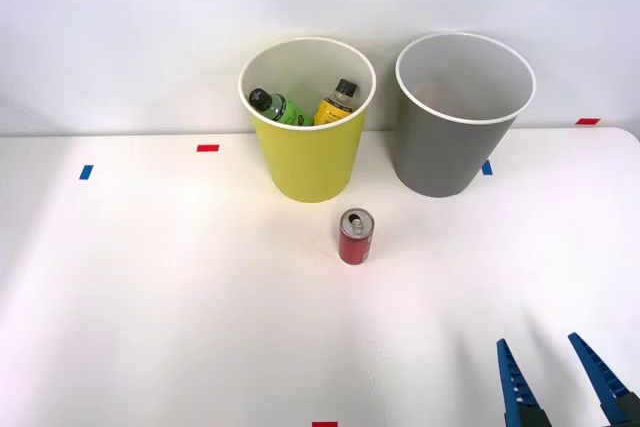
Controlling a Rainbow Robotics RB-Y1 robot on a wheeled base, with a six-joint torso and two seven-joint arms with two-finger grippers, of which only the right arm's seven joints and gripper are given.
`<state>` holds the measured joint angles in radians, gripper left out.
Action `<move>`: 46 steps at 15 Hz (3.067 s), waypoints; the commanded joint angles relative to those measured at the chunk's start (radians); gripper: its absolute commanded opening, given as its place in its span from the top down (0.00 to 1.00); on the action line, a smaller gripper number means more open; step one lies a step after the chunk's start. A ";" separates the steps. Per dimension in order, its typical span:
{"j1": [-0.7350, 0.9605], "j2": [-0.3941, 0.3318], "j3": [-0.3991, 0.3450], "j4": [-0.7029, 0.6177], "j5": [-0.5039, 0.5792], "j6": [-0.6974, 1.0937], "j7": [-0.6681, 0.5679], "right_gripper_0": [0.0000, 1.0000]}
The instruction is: Put cans in the gray bin, plastic bottles in the light green bin
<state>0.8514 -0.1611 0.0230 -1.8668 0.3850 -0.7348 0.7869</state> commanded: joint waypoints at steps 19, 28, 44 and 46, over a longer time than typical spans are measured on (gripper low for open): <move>0.000 0.000 0.000 0.000 0.000 0.000 0.000 0.00; 0.000 0.000 0.000 0.000 0.000 0.000 0.000 0.00; -0.034 -0.071 0.120 0.067 -0.089 -0.104 0.143 0.00; -0.049 -0.101 0.178 0.067 -0.170 -0.101 0.321 0.00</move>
<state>0.8160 -0.2364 0.1546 -1.7997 0.2761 -0.8371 1.0000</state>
